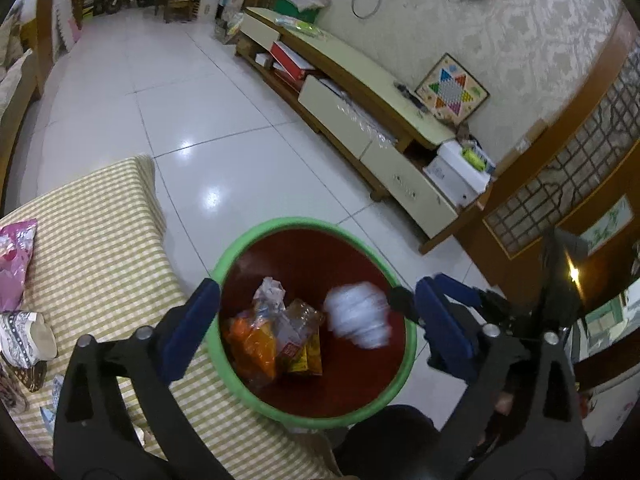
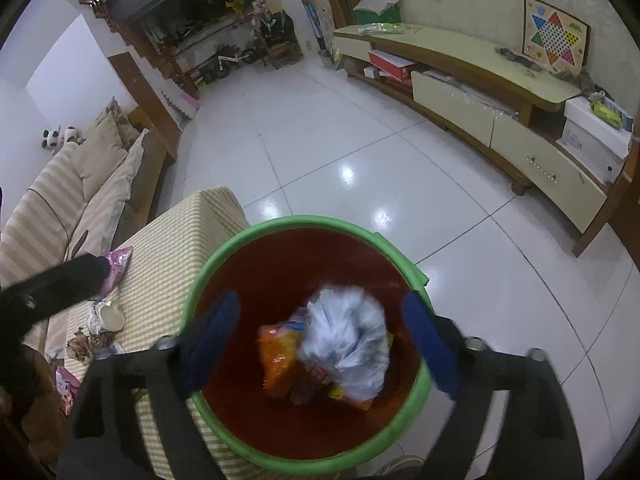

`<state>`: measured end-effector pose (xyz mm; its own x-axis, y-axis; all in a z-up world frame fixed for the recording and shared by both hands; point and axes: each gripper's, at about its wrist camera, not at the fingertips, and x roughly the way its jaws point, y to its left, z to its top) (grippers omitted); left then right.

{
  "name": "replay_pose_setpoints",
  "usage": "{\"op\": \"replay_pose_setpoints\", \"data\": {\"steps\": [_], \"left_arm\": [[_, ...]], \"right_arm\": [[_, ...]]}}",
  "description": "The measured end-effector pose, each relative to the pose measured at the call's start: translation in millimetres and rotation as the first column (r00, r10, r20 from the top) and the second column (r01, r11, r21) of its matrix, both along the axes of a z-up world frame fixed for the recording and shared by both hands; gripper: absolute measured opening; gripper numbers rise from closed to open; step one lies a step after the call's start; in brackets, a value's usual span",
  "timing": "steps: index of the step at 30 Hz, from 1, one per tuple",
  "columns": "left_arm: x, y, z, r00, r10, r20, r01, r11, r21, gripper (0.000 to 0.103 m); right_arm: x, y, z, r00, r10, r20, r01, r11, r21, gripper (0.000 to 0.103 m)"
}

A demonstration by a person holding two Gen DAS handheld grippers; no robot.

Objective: Collect trash
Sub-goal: 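Carry the orange bag and crumpled paper over the bucket and open both tools, then move both tools back over the table toward the remaining trash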

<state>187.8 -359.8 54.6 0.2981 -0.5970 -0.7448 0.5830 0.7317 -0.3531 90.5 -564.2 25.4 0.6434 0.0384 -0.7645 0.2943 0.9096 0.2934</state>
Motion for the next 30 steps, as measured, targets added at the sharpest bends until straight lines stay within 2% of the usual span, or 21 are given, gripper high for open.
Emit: {"op": "replay_pose_setpoints", "data": {"steps": [9, 18, 30], "left_arm": [[0.5, 35.8, 14.8, 0.996, 0.085, 0.034, -0.085, 0.996, 0.01, 0.098], [-10.3, 89.1, 36.0, 0.986, 0.155, 0.063, -0.154, 0.988, -0.015, 0.098], [-33.4, 197.8, 55.1, 0.95, 0.293, 0.11, -0.294, 0.956, -0.004, 0.098]], "right_arm": [[2.6, 16.1, 8.2, 1.0, 0.027, -0.007, -0.027, 0.999, -0.022, 0.096], [1.5, 62.4, 29.0, 0.996, 0.091, 0.016, -0.09, 0.995, -0.051, 0.096], [6.7, 146.9, 56.1, 0.98, 0.195, 0.047, -0.191, 0.978, -0.087, 0.096]]}}
